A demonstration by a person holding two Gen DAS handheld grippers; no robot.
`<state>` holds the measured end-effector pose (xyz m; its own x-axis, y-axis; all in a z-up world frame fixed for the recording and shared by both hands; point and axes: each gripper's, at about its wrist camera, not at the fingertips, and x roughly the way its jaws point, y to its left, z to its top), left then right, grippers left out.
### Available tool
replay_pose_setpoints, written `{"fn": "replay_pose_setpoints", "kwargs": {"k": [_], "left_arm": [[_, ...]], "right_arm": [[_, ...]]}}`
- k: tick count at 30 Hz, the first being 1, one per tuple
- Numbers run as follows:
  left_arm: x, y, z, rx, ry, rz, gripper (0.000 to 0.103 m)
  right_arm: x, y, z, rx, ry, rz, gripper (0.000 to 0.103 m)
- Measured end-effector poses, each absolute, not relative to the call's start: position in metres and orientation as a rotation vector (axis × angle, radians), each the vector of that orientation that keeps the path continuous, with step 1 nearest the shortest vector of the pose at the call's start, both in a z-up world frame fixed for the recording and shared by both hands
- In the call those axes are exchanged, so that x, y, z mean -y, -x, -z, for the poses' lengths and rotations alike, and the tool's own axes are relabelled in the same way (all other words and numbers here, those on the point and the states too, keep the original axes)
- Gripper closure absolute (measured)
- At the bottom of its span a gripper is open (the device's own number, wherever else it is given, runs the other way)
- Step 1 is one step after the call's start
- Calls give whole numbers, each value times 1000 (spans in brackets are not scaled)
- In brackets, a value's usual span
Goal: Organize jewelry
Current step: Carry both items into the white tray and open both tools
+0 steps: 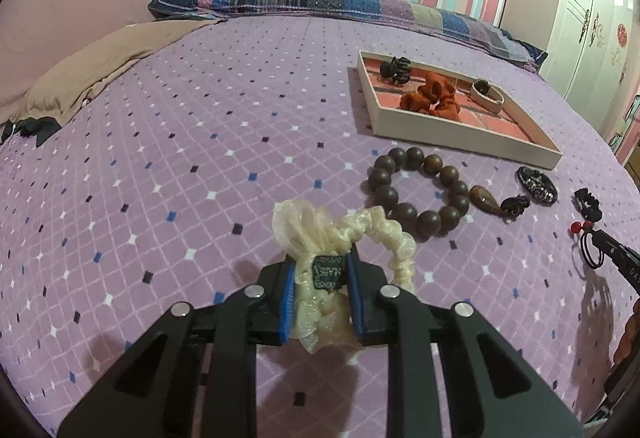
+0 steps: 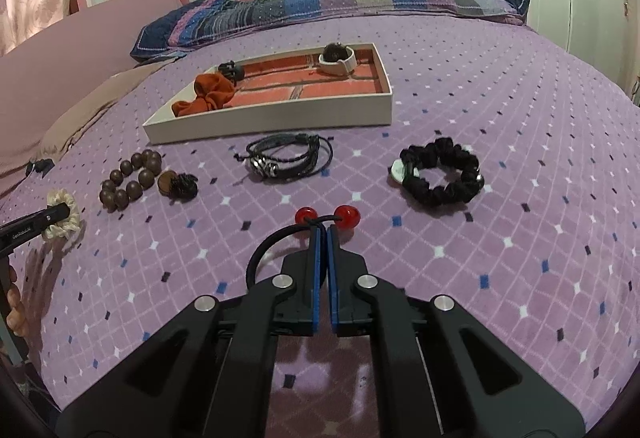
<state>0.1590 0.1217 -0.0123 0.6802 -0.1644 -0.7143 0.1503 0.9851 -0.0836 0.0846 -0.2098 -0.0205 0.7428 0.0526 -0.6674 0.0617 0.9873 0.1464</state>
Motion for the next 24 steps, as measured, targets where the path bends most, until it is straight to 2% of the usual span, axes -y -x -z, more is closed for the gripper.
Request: {"fn": "replay_pose_setpoints", "kwargs": {"k": [14,24], "left_arm": [[-83,-185,-19,-750,6,227,81],[-44,-247,-43,-736,22,276,81]], "right_arm": [[215,-102,-6,-671,-150,-4,99],[217,-156,-31,-628,-154,-13,99]]}}
